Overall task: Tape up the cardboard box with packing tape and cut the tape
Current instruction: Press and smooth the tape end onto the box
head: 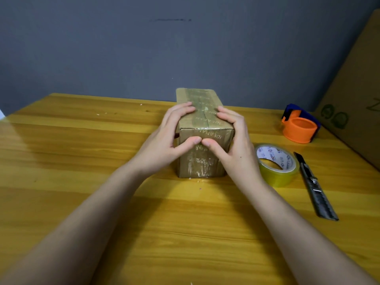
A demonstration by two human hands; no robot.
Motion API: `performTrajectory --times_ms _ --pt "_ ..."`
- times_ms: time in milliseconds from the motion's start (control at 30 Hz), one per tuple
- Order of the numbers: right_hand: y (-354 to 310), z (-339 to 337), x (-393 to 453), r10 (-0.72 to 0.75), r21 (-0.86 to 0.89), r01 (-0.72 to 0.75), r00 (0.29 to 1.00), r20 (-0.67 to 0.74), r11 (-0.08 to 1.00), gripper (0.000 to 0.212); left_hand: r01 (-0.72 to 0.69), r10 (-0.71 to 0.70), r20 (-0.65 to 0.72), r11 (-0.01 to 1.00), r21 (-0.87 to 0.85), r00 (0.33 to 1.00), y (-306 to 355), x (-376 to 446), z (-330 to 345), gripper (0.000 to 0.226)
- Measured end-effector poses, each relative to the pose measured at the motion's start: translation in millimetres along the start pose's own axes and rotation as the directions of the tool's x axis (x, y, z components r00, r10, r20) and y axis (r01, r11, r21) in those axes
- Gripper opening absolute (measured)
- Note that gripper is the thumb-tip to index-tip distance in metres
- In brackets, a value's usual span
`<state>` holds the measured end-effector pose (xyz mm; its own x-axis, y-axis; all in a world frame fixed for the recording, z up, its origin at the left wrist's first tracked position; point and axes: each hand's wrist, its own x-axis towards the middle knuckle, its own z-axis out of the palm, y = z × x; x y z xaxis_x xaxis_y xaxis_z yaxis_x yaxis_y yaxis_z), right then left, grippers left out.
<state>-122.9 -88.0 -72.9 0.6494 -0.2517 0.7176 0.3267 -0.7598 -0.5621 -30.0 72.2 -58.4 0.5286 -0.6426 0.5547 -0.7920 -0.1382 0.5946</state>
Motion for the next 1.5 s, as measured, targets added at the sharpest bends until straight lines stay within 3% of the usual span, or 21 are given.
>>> performTrajectory --times_ms 167,433,500,567,667,767,867,1000,1167,1500 --pt "4 -8 1 -0.039 -0.062 0.044 0.995 0.093 0.997 0.069 -0.002 0.007 0.059 0.997 -0.081 0.998 -3 1 -5 0.074" --pt "5 -16 1 -0.051 -0.164 0.090 0.973 0.224 0.982 0.095 0.007 -0.002 0.137 0.999 -0.038 0.991 -4 2 -7 0.097" --pt "4 -18 0 -0.031 -0.105 0.058 0.970 0.240 0.993 0.089 -0.006 0.009 0.143 1.000 -0.021 0.990 -4 2 -7 0.098" --pt "0 -16 0 0.004 0.003 -0.005 0.978 0.208 1.000 0.070 0.019 -0.016 0.100 0.999 -0.031 0.995 -2 2 -3 0.090" --pt "-4 -10 0 0.033 0.094 -0.041 0.996 0.083 0.995 0.046 0.105 -0.115 -0.091 0.989 -0.102 0.989 10 3 8 0.072" --pt "-5 -3 -1 0.055 0.117 -0.056 0.998 0.009 0.992 0.039 0.146 -0.158 -0.229 0.987 -0.067 0.960 18 4 17 0.060" --pt "-1 -1 -1 0.022 0.063 -0.021 1.000 -0.013 0.998 0.039 0.138 -0.142 -0.252 0.990 -0.033 0.957 19 4 18 0.058" --pt "3 -5 -1 -0.010 0.019 0.009 1.000 0.027 1.000 0.043 0.108 -0.105 -0.243 0.994 0.000 0.964 16 3 18 0.063" --pt "7 -21 2 -0.021 -0.032 0.028 0.981 0.194 0.999 0.052 0.066 -0.059 -0.182 0.997 0.034 0.982 10 2 15 0.073" --pt "9 -34 6 -0.049 -0.166 0.111 0.940 0.338 0.980 0.086 0.024 -0.011 -0.080 0.987 0.160 0.997 5 -2 10 0.103"
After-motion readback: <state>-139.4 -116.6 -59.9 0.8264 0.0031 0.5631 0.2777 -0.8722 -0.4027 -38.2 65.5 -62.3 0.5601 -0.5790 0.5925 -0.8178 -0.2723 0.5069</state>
